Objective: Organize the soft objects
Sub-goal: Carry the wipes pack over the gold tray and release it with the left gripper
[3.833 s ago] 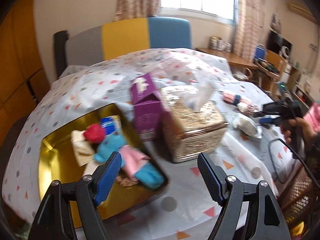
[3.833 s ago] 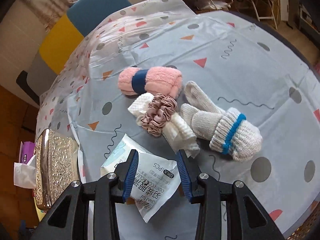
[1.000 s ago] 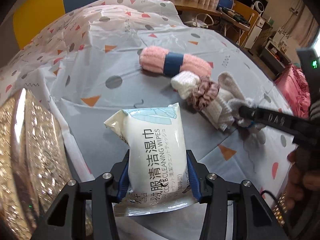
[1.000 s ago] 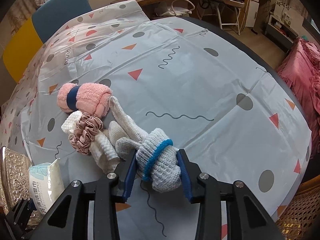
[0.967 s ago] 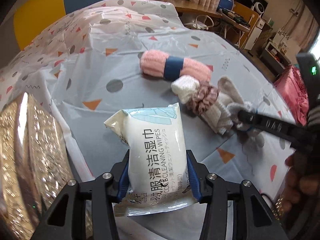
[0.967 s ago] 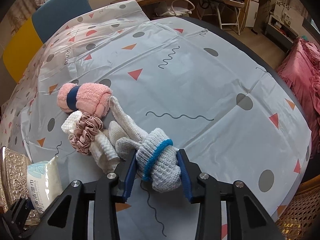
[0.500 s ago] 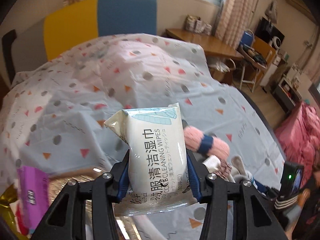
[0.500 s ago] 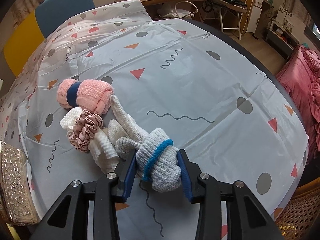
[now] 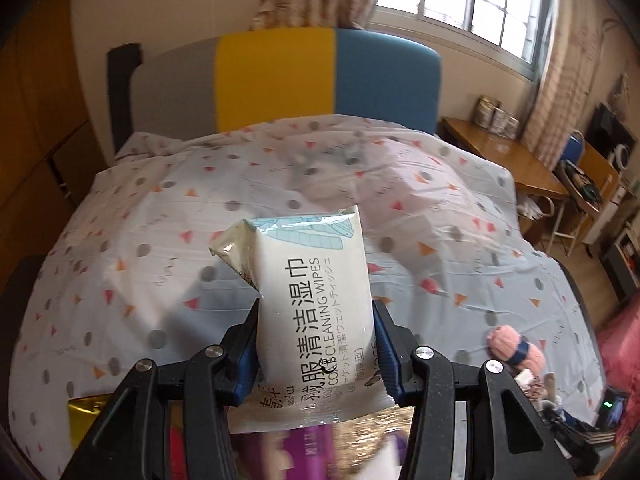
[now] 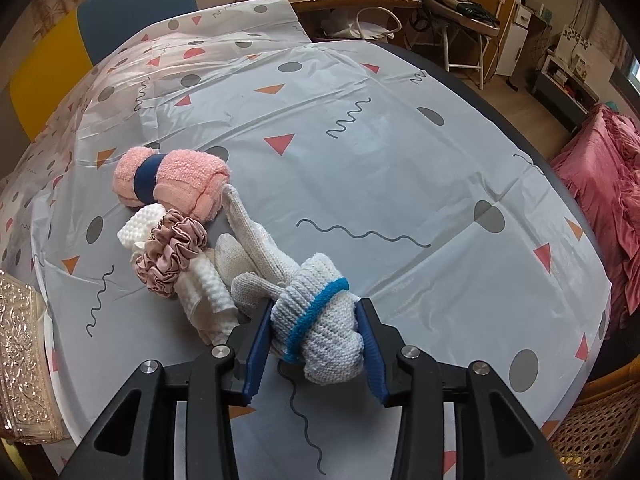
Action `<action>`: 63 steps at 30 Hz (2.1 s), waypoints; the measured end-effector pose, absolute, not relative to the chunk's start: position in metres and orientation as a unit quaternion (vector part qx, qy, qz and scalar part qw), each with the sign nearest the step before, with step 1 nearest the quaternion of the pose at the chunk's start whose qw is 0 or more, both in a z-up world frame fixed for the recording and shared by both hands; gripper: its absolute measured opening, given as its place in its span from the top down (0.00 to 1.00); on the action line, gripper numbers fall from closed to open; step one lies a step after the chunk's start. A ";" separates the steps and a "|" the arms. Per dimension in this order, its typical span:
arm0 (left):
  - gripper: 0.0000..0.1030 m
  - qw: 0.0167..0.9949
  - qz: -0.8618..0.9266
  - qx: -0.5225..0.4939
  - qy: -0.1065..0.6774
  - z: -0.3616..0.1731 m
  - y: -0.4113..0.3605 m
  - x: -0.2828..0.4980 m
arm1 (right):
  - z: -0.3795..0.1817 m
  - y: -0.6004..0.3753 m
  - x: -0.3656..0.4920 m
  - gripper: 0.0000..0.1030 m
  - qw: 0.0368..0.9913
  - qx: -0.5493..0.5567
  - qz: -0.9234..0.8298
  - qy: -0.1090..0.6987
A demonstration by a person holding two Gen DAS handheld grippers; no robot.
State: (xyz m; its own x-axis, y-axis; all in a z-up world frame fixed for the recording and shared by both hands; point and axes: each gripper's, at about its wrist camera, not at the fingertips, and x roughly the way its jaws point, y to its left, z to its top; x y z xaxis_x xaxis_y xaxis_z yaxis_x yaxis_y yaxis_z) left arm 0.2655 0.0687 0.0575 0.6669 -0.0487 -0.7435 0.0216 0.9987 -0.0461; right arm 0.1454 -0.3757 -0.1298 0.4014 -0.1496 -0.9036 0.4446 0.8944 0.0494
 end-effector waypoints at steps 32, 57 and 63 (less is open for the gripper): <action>0.51 0.855 0.109 -0.157 0.482 -0.077 0.306 0.090 | -0.131 -0.361 0.147 0.60 0.829 0.084 -0.189 0.519; 0.34 0.868 0.171 -0.122 0.451 -0.086 0.297 0.094 | -0.134 -0.355 0.148 0.60 0.829 0.069 -0.194 0.520; 0.34 0.887 0.154 -0.103 0.422 -0.068 0.273 0.068 | -0.134 -0.355 0.148 0.61 0.829 0.071 -0.194 0.520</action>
